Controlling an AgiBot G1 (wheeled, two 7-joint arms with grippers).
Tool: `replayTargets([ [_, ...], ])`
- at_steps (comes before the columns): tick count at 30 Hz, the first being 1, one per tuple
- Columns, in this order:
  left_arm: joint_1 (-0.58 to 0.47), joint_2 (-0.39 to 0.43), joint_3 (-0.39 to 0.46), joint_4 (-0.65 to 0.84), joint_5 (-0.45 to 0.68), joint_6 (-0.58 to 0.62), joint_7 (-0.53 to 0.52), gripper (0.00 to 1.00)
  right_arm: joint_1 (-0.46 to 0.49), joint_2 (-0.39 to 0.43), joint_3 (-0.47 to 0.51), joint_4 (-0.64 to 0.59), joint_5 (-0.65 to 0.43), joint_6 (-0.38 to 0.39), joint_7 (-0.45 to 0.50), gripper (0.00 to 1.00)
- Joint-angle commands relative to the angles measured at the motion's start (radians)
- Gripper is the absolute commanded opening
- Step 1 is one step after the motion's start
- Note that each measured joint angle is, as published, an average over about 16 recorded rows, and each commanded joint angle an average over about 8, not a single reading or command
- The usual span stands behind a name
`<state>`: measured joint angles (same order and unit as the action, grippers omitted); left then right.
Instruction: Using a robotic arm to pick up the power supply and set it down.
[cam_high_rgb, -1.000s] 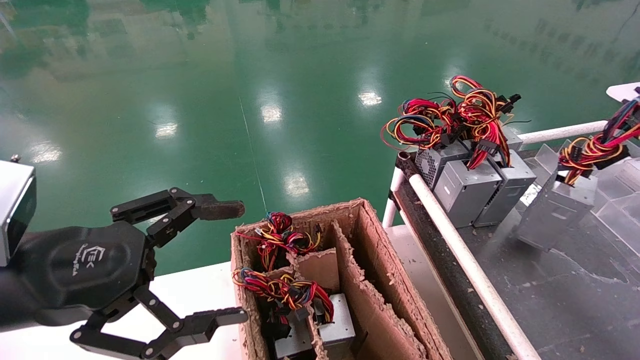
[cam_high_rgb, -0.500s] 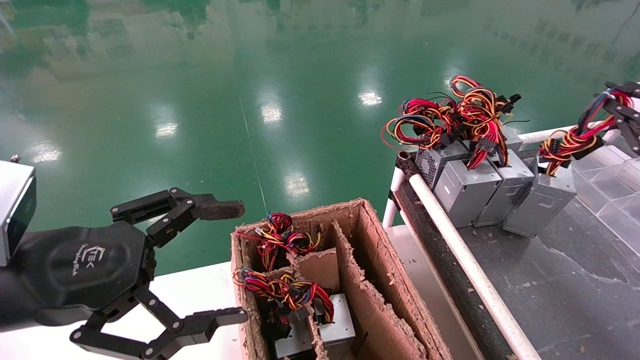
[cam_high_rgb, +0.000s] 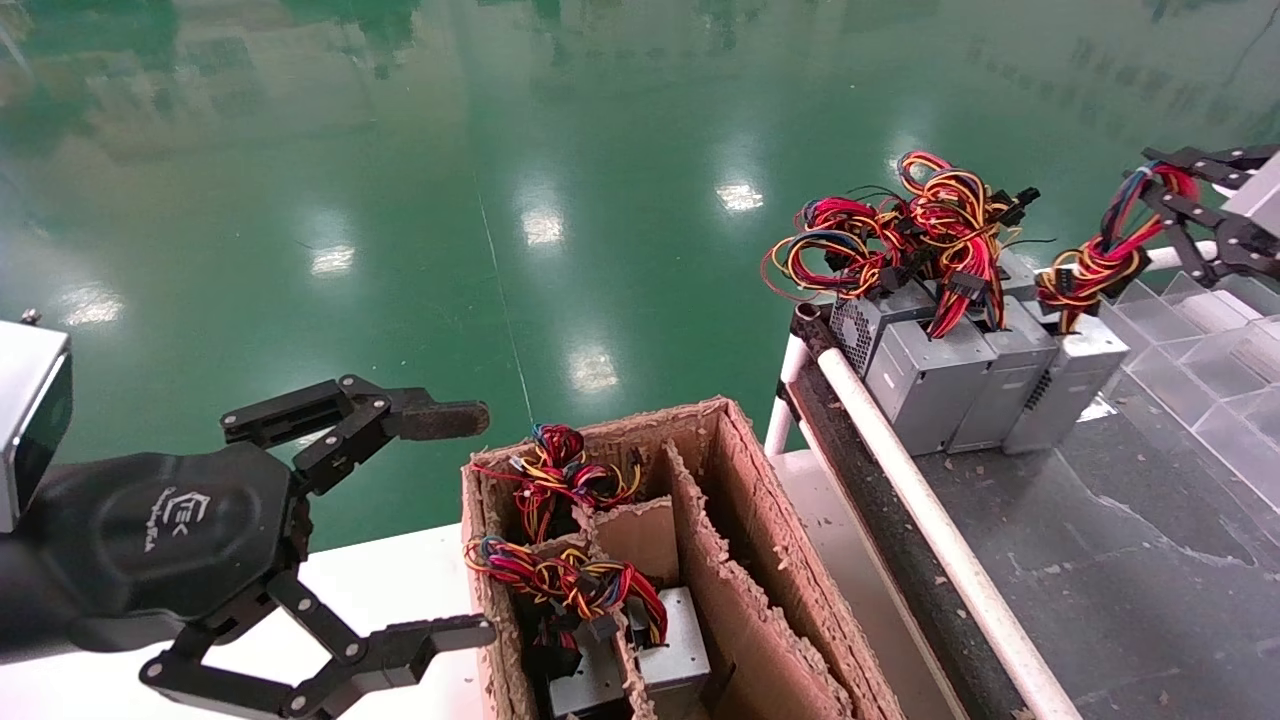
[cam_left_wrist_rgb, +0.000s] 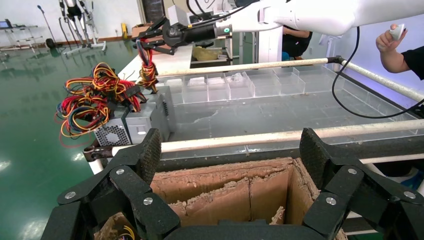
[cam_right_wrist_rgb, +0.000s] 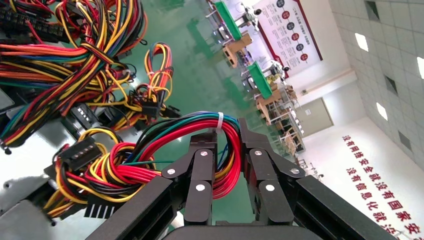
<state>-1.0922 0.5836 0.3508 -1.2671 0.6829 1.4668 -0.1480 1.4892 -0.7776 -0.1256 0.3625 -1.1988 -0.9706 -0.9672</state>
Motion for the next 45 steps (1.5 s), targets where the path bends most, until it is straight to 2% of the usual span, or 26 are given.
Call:
replayTargets([
  [1, 0.000, 0.000, 0.000, 0.000, 0.000, 0.000, 0.000, 1.00, 0.012, -0.012, -0.003, -0.020, -0.003, 0.001, -0.014, 0.00],
  [14, 0.000, 0.000, 0.000, 0.000, 0.000, 0.000, 0.000, 1.00, 0.072, -0.074, 0.005, -0.132, 0.005, 0.028, -0.104, 0.00],
  [26, 0.000, 0.000, 0.000, 0.000, 0.000, 0.000, 0.000, 1.00, 0.104, -0.088, 0.017, -0.209, 0.020, 0.009, -0.169, 0.01],
  [27, 0.000, 0.000, 0.000, 0.000, 0.000, 0.000, 0.000, 1.00, 0.106, -0.089, 0.016, -0.215, 0.019, 0.008, -0.172, 0.06],
  [33, 0.000, 0.000, 0.000, 0.000, 0.000, 0.000, 0.000, 1.00, 0.116, -0.087, 0.016, -0.245, 0.018, 0.002, -0.188, 0.81],
  [34, 0.000, 0.000, 0.000, 0.000, 0.000, 0.000, 0.000, 1.00, 0.118, -0.086, 0.016, -0.249, 0.018, 0.001, -0.190, 0.93],
  [35, 0.000, 0.000, 0.000, 0.000, 0.000, 0.000, 0.000, 1.00, 0.119, -0.085, 0.016, -0.253, 0.018, 0.000, -0.191, 1.00],
  [45, 0.000, 0.000, 0.001, 0.000, 0.000, 0.000, 0.000, 1.00, 0.151, -0.069, -0.012, -0.294, -0.021, -0.035, -0.160, 1.00],
])
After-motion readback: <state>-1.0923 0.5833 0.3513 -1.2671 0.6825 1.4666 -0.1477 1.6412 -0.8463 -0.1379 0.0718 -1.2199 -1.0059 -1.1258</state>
